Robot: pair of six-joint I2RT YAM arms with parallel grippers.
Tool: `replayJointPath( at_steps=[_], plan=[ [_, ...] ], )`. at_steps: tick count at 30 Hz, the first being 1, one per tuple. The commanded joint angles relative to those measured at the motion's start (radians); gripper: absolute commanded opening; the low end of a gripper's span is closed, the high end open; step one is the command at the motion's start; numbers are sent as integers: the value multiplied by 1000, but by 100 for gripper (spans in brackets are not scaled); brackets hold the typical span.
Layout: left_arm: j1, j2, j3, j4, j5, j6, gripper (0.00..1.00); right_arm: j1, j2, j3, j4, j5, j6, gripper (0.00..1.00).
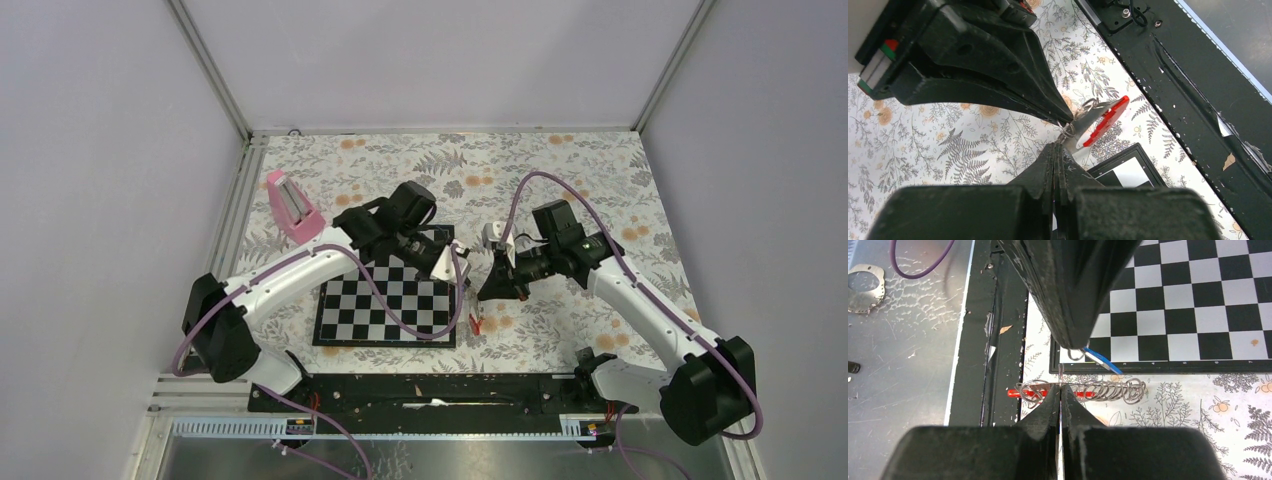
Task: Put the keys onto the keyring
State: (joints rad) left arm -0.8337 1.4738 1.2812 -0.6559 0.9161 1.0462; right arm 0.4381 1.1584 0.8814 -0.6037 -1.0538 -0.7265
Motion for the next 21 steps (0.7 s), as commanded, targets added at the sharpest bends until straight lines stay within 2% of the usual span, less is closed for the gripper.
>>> replayJointPath(
  at_steps=[1,21],
  plan=[
    [-12,27,52,38,38,-2,0,23,7,42,-26,-10,-53,0],
    [-36,17,20,38,49,7,0,24,18,35,31,-29,27,0]
  ],
)
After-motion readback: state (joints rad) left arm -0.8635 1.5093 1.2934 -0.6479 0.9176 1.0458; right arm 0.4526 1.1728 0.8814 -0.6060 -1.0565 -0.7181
